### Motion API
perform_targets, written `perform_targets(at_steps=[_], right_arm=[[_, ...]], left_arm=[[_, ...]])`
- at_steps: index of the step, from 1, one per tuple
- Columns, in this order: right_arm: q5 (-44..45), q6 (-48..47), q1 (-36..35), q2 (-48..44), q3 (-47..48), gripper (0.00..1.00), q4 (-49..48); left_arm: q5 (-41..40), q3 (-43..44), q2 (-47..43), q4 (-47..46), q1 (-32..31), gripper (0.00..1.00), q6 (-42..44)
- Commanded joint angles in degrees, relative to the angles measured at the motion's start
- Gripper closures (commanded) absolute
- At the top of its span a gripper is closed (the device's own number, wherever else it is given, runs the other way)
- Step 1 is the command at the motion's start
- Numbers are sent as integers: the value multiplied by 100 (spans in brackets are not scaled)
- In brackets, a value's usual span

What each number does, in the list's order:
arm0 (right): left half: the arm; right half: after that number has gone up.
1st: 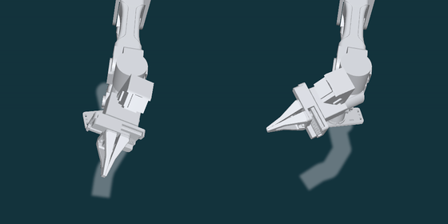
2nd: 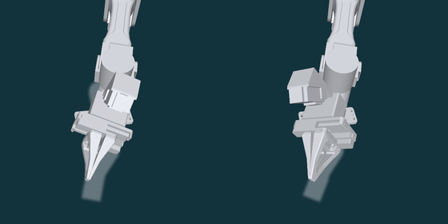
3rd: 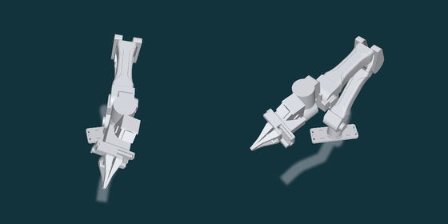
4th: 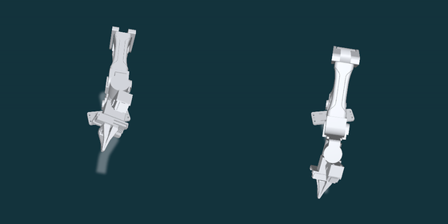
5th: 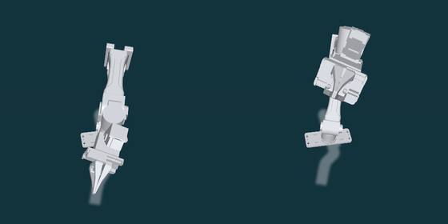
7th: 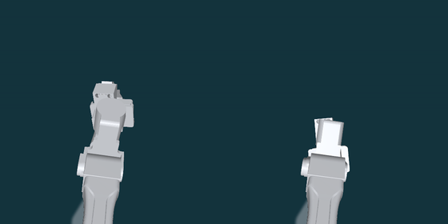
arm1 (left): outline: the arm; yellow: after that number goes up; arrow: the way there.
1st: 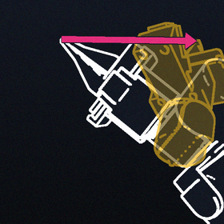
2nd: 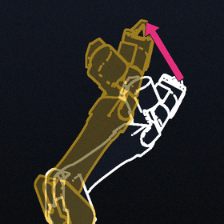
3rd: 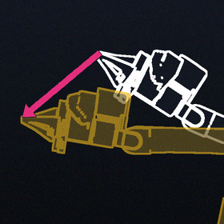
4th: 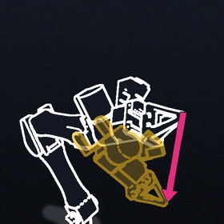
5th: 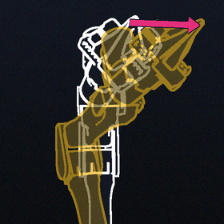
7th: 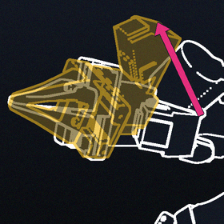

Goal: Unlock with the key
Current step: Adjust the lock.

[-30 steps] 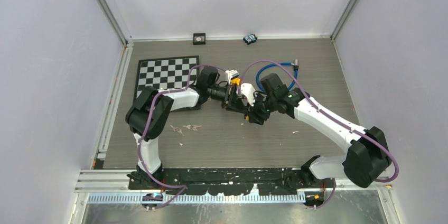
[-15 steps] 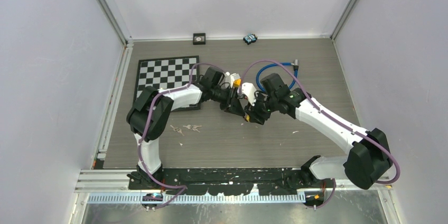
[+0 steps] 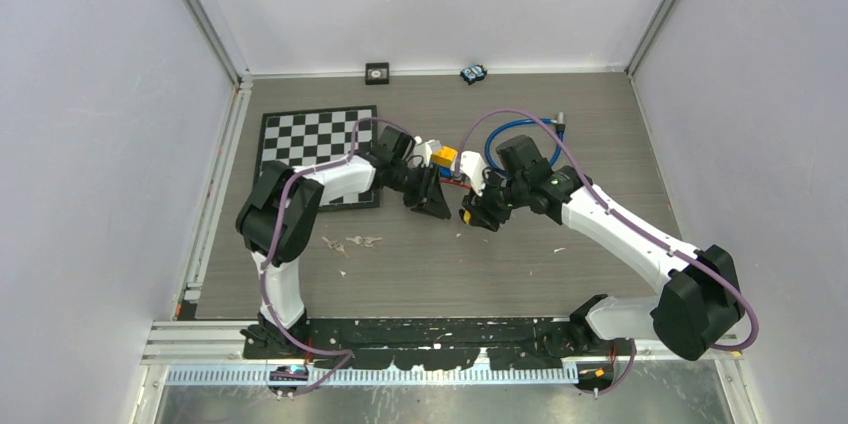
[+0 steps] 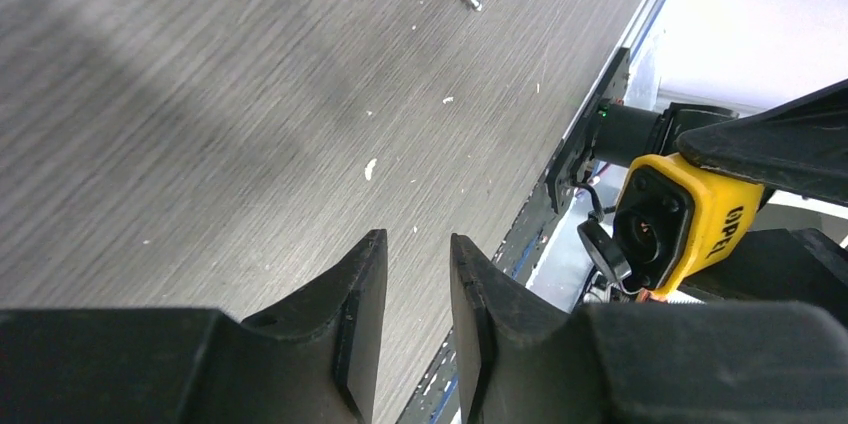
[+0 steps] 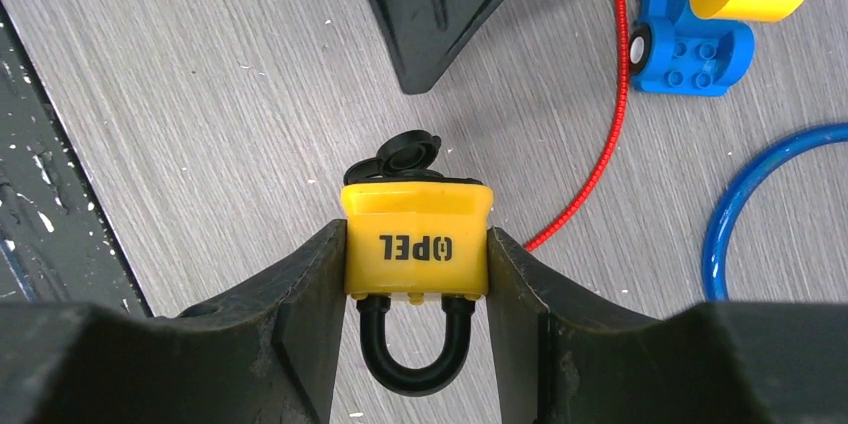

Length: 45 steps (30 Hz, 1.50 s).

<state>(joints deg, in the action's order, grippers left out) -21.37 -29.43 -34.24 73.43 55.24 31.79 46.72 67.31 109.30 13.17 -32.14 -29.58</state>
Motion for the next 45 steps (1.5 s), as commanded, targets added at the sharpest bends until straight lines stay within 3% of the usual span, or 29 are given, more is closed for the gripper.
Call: perform_targets(at_steps=[1, 12, 19, 32, 45], right_arm=[[-652, -176, 39, -262, 21, 99, -88], [-1166, -292, 40, -197, 109, 99, 132], [-734, -91, 44, -197, 83, 99, -60], [-213, 130, 84, -133, 74, 99, -278], [741, 822, 84, 9, 79, 99, -843]], left_arm=[[331, 118, -409, -303, 119, 67, 273], [528, 757, -212, -369, -2, 63, 275], [449, 694, -341, 316, -365, 67, 1157], [165, 570, -629, 928, -539, 71, 1881], [964, 508, -424, 322, -636, 75, 923]])
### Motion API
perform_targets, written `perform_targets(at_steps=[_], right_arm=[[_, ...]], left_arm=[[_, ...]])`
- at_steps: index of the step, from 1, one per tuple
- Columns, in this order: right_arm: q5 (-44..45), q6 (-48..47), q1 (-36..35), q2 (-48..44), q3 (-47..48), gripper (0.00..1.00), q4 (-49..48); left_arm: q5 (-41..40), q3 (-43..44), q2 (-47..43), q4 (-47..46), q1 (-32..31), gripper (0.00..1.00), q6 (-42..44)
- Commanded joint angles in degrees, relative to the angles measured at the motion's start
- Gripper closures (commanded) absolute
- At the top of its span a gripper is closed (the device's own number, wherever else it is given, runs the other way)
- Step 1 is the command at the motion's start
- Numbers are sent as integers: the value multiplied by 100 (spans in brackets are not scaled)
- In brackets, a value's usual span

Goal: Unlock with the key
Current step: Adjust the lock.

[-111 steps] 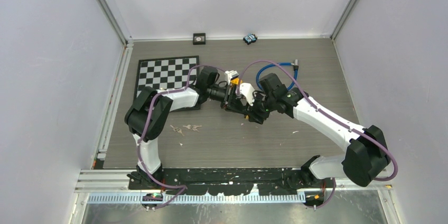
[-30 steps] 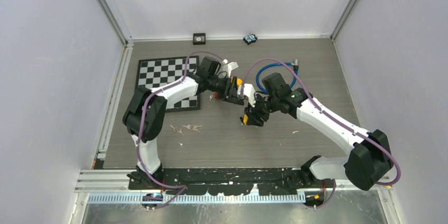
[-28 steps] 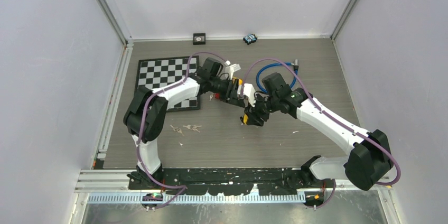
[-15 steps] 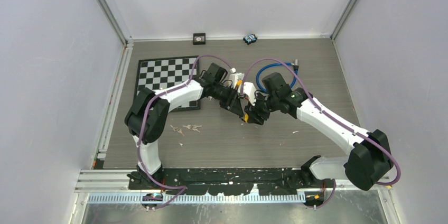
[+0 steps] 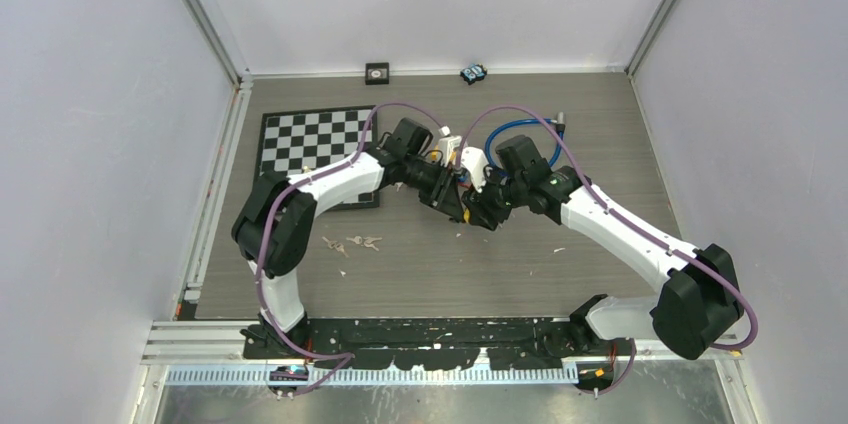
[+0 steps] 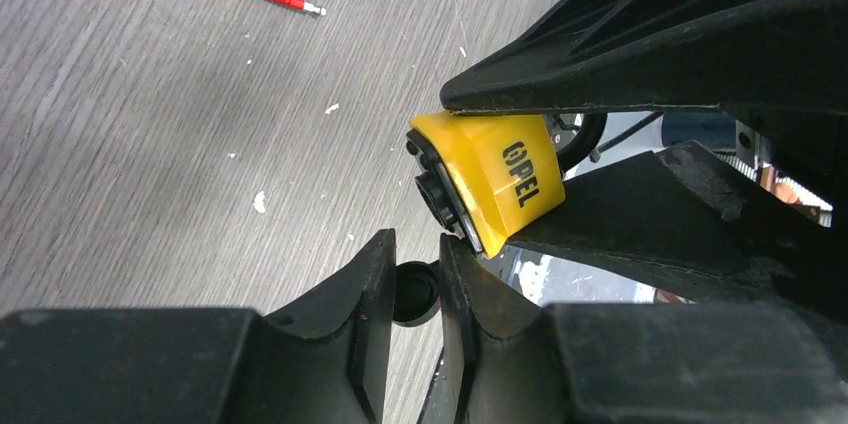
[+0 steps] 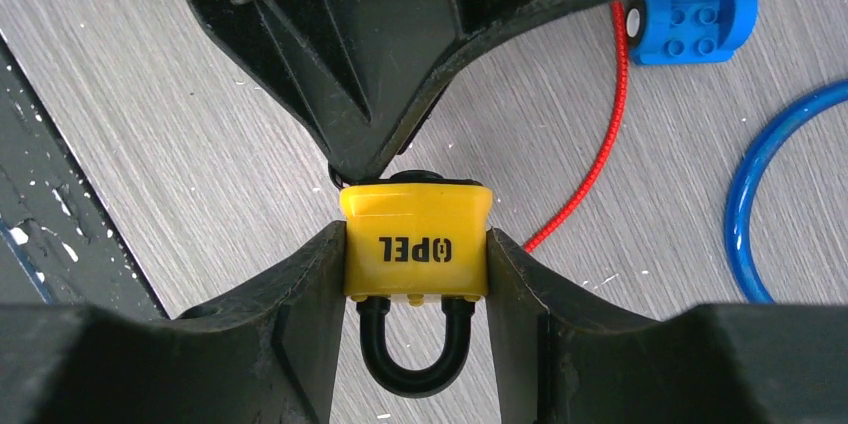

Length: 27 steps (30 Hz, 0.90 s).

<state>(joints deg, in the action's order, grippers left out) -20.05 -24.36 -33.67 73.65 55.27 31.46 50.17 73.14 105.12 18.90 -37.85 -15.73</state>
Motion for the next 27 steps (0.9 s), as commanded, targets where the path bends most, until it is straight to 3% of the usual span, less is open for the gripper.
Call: perform_targets(at_steps=[1, 8, 13, 18, 23, 27], right_arm=[[699, 351, 27, -17, 68, 99, -854], [1645, 531, 34, -56, -6, 99, -1157], [2315, 676, 27, -24, 14, 99, -1264], [2349, 801, 27, 66, 89, 99, -1251], [1606, 546, 36, 29, -92, 99, -1273], [482, 262, 36, 75, -278, 99, -1278]], left_arm=[[678, -128, 13, -367, -65, 75, -579], [932, -345, 255, -957, 26, 76, -1380], [1109, -604, 449, -1819, 256, 76, -2454], [1442, -677, 697, -2664, 278, 77, -3196], [1249, -756, 444, -2419, 664, 78, -2881], [697, -593, -102, -910, 1257, 72, -1527]])
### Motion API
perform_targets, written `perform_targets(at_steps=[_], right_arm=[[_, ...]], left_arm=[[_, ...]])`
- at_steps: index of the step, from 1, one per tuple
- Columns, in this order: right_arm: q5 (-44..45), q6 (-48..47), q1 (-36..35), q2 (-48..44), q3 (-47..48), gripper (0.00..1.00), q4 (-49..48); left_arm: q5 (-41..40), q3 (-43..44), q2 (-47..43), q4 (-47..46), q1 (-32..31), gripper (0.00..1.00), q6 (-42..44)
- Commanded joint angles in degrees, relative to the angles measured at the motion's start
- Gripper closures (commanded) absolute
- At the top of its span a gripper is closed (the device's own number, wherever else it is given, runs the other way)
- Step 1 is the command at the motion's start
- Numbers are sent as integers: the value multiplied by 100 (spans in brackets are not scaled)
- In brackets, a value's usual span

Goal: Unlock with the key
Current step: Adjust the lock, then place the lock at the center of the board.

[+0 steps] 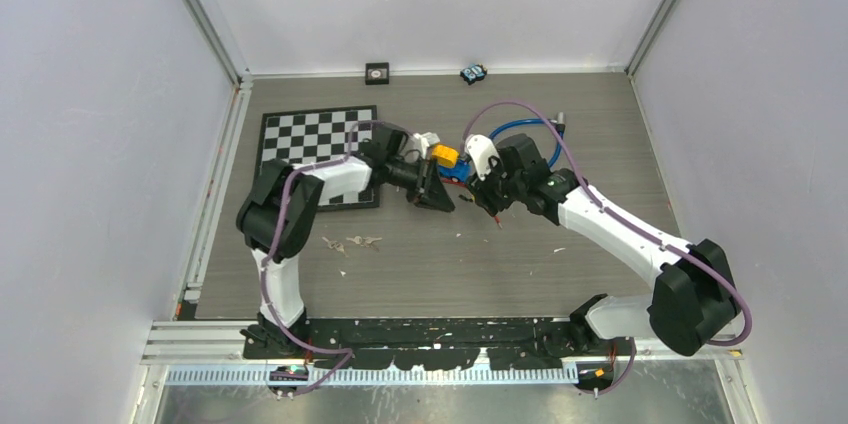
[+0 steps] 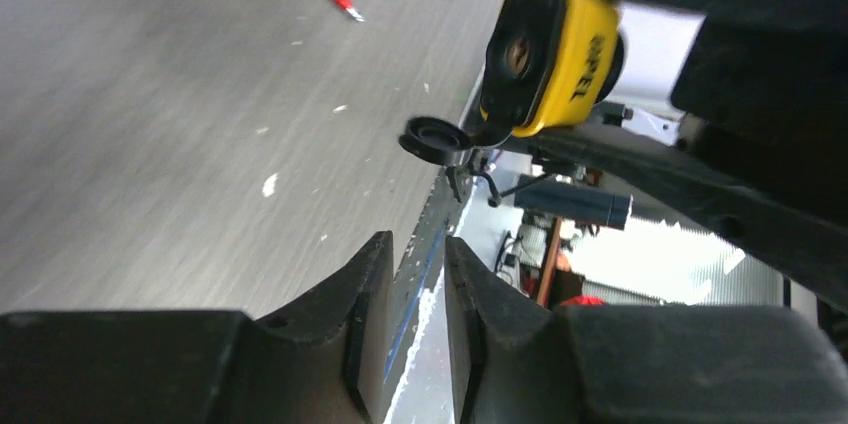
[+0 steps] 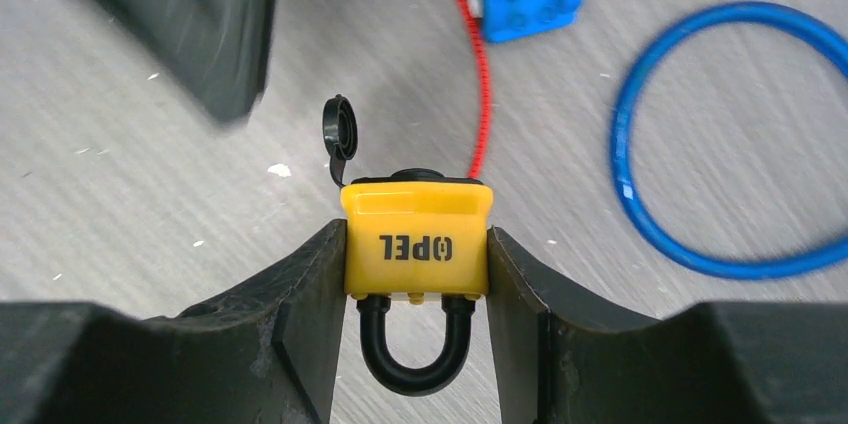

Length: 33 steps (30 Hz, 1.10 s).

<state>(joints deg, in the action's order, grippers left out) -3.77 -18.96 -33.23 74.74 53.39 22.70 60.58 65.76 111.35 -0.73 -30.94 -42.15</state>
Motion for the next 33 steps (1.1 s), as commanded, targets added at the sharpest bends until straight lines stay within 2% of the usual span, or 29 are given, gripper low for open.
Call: perform_targets(at_steps=[1, 5, 11, 16, 20, 24, 27, 31, 33], right_arm=[[-1460, -373, -14, 28, -92, 99, -342], [-2112, -734, -119, 420, -99, 97, -334], [-2391, -1235, -484, 918, -331, 95, -732], [-2365, -1496, -749, 1334, -483, 90, -937], [-2355, -1631, -877, 1507, -586, 81, -1117], [-2322, -1748, -921, 1619, -706, 70, -1185], [-2286, -1814, -918, 1653, -757, 58, -1111], [-2376, -1878, -927, 1540, -772, 33, -917], [-2410, -1883, -929, 1440, -744, 25, -768]], left_arm=[[-529, 256, -880, 1565, 638, 70, 1674], [-1752, 734, -1390, 3486, 711, 64, 3909], [-3413, 445, -2051, 4635, 751, 56, 6135], [-4133, -117, -2673, 5091, 765, 43, 7138], [-4769, -695, -3123, 5200, 780, 33, 7760], [-5039, -1107, -3330, 5278, 791, 30, 8164], [-5279, -1235, -3252, 5249, 799, 30, 8308], [-5503, -1285, -3054, 5073, 825, 30, 8359], [-5416, -1272, -2972, 4956, 826, 30, 8363]])
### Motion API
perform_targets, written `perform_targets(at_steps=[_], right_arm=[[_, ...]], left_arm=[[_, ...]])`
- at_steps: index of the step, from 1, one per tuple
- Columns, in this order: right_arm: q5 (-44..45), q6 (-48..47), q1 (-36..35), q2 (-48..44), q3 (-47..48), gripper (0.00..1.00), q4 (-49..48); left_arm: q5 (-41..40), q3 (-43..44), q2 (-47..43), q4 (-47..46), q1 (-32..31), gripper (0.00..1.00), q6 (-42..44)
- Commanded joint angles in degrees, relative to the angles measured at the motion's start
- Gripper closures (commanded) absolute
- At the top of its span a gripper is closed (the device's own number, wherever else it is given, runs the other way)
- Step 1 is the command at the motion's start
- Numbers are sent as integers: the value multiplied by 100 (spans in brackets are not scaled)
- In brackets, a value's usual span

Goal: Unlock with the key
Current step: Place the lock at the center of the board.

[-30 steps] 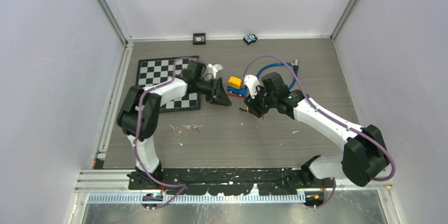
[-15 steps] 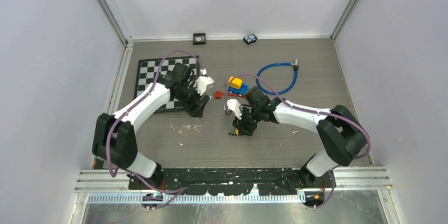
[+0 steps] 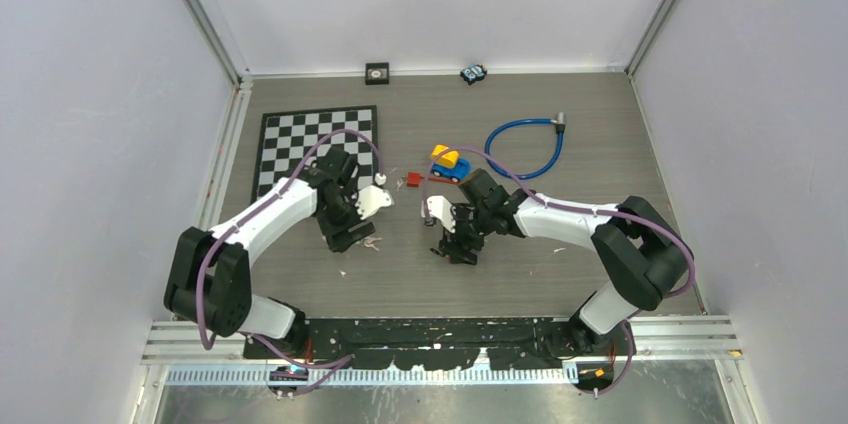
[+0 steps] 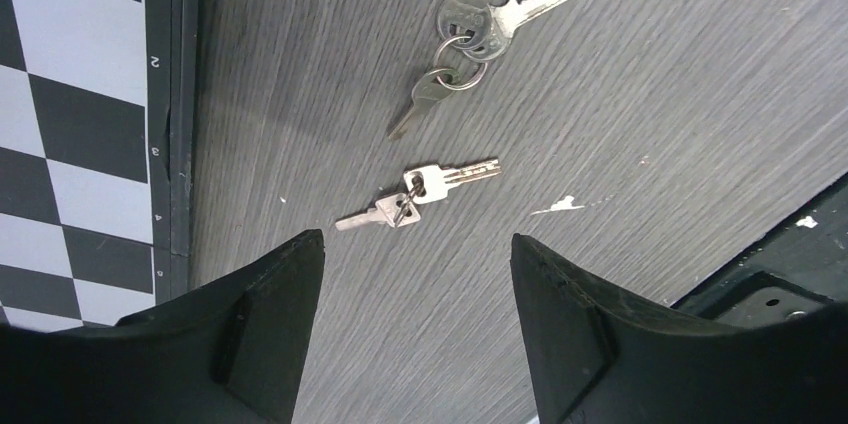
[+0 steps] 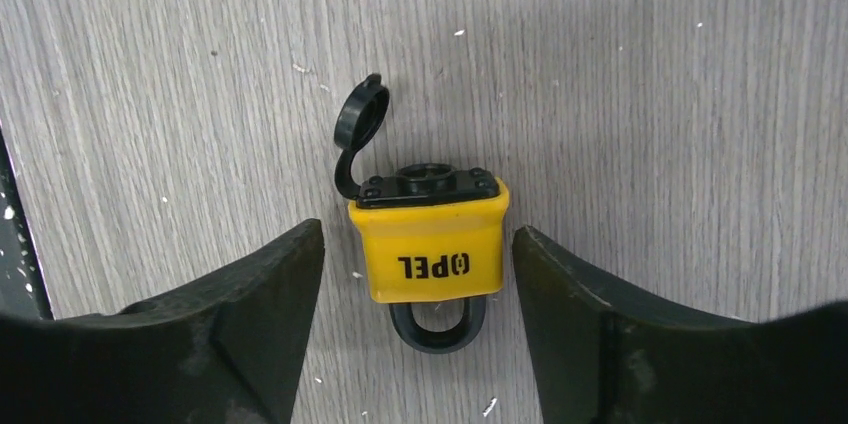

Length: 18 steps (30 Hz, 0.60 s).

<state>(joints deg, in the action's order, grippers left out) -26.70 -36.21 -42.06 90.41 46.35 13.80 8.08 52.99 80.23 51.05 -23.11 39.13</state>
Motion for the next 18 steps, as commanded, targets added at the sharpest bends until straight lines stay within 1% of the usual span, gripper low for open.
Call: perform_targets(at_steps=[1, 6, 9, 12, 18], right_arm=[[-150, -171, -47, -163, 25, 23, 232], [-164, -209, -47, -365, 233, 21, 716], [-99, -225, -46, -500, 360, 21, 1045], [9, -166, -48, -725, 487, 21, 1291], [780, 220, -41, -1109, 814, 15, 1673]], left_arm=[[-96, 18, 187, -273, 44, 30, 224], [385, 173, 442, -519, 44, 31, 167], [727, 183, 591, -812, 37, 31, 278], [1013, 258, 800, -899, 22, 34, 471], [1007, 274, 1149, -915, -123, 41, 692]])
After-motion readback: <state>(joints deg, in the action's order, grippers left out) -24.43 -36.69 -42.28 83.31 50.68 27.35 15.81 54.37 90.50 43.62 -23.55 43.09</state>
